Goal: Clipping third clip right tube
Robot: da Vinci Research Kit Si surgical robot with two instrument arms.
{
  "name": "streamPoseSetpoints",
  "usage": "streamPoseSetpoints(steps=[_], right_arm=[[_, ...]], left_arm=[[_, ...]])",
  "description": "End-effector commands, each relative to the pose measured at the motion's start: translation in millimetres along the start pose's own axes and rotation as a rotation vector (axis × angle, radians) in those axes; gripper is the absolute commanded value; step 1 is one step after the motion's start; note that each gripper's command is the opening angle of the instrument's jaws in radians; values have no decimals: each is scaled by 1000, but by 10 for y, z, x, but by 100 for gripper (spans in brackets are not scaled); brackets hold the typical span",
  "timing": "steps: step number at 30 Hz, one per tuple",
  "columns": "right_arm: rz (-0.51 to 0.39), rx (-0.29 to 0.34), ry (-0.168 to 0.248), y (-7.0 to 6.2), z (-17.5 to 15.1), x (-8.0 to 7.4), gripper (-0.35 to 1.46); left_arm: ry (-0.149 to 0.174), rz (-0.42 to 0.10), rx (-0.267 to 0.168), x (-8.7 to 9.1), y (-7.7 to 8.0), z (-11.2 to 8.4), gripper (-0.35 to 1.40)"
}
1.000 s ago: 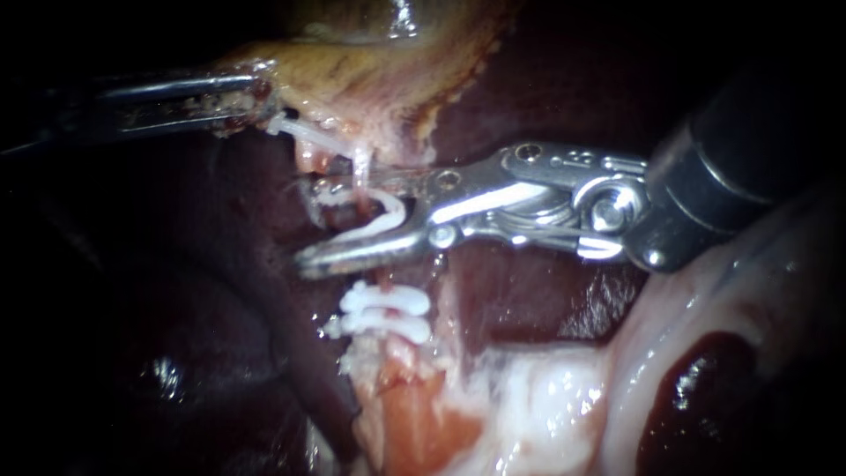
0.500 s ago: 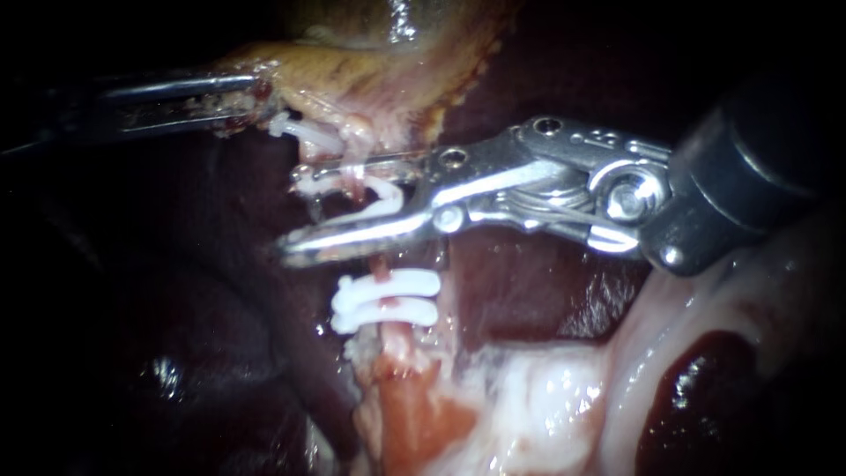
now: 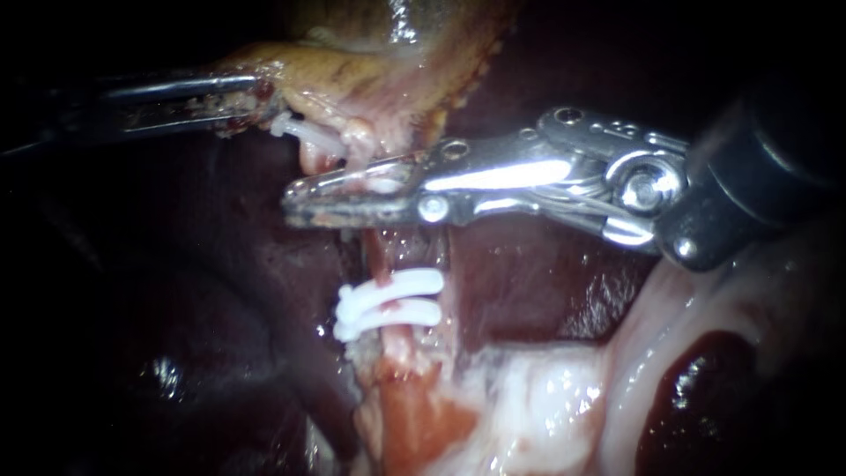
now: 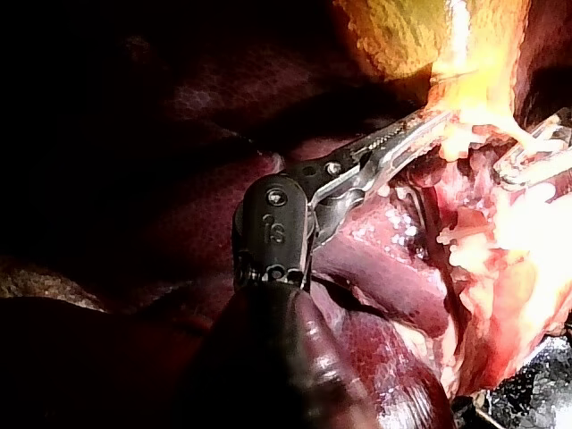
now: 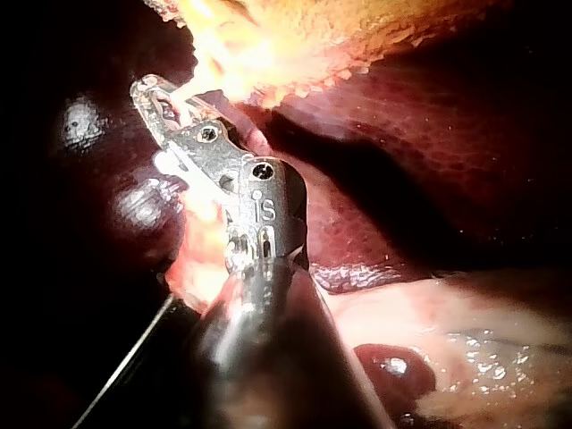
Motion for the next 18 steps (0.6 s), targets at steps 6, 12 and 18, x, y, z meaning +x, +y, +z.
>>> streamPoseSetpoints(steps=[6, 12, 18], right_arm=[[11, -55, -29, 2, -7, -3, -35], [10, -56, -29, 3, -7, -4, -35], [20, -62, -31, 16, -8, -10, 5]], left_arm=[[0, 0, 1, 0, 0, 0, -35], [0, 0, 1, 0, 0, 0, -35], [0, 0, 1, -1, 0, 1, -35]])
